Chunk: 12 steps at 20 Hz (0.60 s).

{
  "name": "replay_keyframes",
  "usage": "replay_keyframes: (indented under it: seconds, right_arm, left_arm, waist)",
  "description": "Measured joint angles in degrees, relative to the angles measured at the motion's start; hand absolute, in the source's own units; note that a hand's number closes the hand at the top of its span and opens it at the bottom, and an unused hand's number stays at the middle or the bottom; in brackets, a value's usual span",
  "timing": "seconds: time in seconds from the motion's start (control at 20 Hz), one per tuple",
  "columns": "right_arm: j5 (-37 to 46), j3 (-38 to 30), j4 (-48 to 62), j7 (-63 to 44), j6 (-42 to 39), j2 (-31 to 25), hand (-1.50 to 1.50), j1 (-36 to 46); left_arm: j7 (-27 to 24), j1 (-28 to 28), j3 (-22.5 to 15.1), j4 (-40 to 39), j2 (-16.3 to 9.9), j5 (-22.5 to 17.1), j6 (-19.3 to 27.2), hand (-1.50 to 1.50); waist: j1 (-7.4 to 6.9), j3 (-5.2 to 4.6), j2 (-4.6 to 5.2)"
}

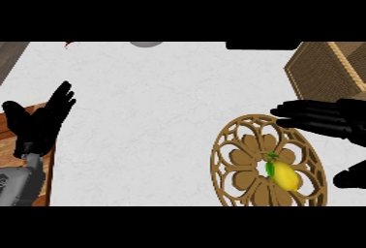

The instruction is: Pick the lemon from the placemat and place it in the basket

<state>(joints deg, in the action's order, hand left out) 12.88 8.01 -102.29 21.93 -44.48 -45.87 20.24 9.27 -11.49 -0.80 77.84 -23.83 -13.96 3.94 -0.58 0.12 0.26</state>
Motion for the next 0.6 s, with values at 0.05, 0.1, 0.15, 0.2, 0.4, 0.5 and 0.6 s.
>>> replay_keyframes:
  seconds: [0.05, 0.1, 0.15, 0.2, 0.4, 0.5, 0.6]
  right_arm:
    - [0.1, 0.6, 0.3, 0.4, 0.7, 0.6, -1.5, -0.4]
    - [0.9, 2.1, 0.8, 1.0, 2.0, 1.8, -1.5, -1.3]
    - [1.5, 3.3, 1.8, 1.4, 2.9, 3.2, -1.5, -1.2]
    - [2.7, 4.7, 3.1, 2.2, 3.9, 4.2, -1.5, -1.0]
    - [9.7, 9.1, 6.9, 6.1, 8.4, 6.2, -1.5, -1.9]
    - [12.8, 10.8, 8.5, 7.8, 10.0, 6.4, -1.5, -2.2]
    - [15.8, 12.8, 10.0, 8.6, 11.4, 7.0, -1.5, -2.4]
  left_arm:
    - [0.2, 0.1, 0.3, 0.2, -0.1, 0.0, -0.2, 0.0]
    - [0.3, -0.3, 0.2, 0.0, 0.2, 0.4, 0.2, 0.0]
    - [0.0, -0.4, 0.0, -0.5, 0.4, 0.7, 0.1, 0.0]
    - [0.2, -1.0, 0.0, -1.0, 0.7, 0.9, 0.1, 0.0]
    - [0.8, -1.5, 1.0, -1.2, 0.9, 0.9, -0.6, 0.0]
    - [1.6, -1.6, 1.2, -0.5, 1.2, 1.4, -0.4, 0.0]
    - [1.5, -1.3, 1.9, -0.3, 0.8, 1.3, -1.2, 0.0]
  waist:
    - [0.03, -0.01, -0.03]
    - [0.06, -0.03, -0.04]
    - [0.0, -0.03, -0.01]
    - [-0.03, -0.05, 0.01]
    - [0.06, -0.07, -0.08]
    - [0.13, -0.07, -0.13]
    - [0.13, -0.09, -0.16]
